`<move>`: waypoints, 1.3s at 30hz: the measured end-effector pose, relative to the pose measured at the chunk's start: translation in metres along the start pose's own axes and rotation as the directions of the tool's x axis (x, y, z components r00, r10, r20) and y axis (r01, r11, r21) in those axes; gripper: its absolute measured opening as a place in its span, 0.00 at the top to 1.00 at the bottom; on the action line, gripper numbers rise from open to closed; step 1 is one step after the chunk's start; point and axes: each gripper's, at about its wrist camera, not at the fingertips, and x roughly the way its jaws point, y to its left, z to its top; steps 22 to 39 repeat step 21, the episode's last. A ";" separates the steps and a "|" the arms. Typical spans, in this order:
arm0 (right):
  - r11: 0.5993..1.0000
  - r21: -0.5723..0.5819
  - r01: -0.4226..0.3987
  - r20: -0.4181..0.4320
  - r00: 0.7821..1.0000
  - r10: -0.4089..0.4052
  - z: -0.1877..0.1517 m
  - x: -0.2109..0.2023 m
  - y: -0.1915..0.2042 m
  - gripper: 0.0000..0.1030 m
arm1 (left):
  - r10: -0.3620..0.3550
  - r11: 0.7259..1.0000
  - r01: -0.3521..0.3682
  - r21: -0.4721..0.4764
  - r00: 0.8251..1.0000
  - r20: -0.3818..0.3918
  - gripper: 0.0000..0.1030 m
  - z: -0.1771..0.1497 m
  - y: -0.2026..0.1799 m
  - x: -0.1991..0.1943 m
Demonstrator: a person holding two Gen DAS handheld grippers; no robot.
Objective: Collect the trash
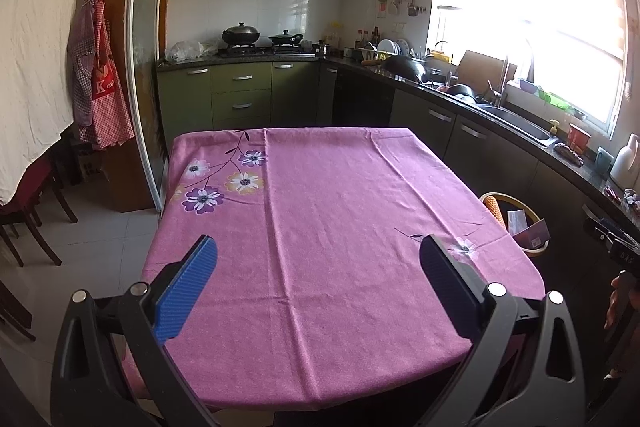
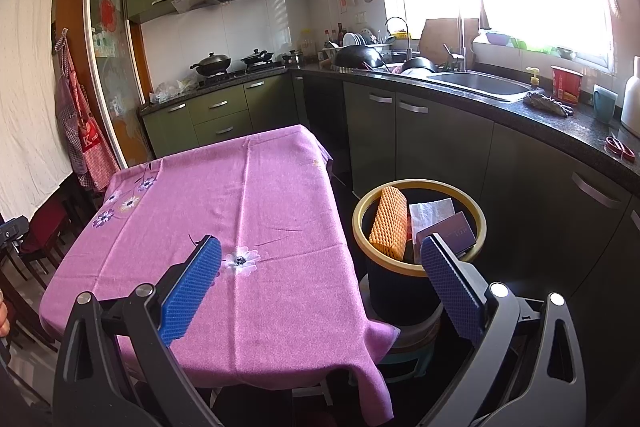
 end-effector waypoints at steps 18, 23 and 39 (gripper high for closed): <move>1.000 0.004 -0.001 -0.012 1.000 0.001 -0.005 0.005 0.000 0.05 | 0.006 1.000 -0.007 -0.023 0.999 -0.043 0.06 0.001 0.004 0.013; 1.000 0.001 0.000 -0.022 1.000 0.000 -0.005 0.010 -0.001 0.05 | 0.012 1.000 -0.013 -0.019 0.998 -0.061 0.06 0.001 0.006 0.022; 1.000 0.001 0.000 -0.022 1.000 0.000 -0.005 0.010 -0.001 0.05 | 0.012 1.000 -0.013 -0.019 0.998 -0.061 0.06 0.001 0.006 0.022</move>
